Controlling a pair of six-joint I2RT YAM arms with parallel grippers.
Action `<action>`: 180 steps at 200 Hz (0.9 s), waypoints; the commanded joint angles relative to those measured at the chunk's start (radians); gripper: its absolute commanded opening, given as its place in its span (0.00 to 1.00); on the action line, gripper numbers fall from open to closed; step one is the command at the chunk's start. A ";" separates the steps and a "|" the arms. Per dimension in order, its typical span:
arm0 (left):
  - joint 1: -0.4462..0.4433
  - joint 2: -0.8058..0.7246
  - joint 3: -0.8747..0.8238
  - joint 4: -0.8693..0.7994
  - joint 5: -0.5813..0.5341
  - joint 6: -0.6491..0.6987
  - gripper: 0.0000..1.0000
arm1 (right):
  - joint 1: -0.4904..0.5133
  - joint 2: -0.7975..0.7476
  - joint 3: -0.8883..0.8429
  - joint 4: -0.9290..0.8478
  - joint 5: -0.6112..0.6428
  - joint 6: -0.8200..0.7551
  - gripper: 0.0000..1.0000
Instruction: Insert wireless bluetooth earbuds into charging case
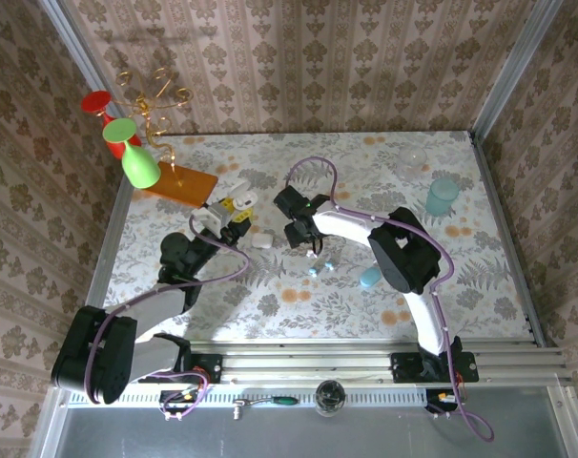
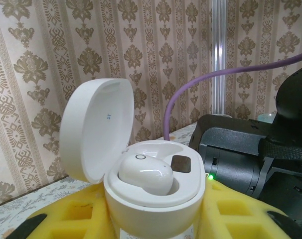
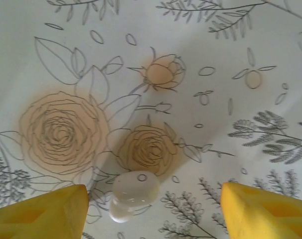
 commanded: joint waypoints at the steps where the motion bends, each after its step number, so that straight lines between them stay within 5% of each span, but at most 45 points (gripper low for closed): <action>1: 0.006 -0.014 -0.011 0.008 0.021 -0.015 0.34 | -0.005 0.000 0.000 -0.069 0.075 -0.017 0.70; 91: 0.006 -0.017 -0.016 0.006 0.024 -0.018 0.34 | -0.025 -0.081 -0.058 -0.117 0.159 0.006 0.61; 180: 0.055 0.016 -0.024 0.041 -0.019 -0.050 0.34 | 0.008 -0.120 -0.057 -0.025 0.072 -0.030 0.62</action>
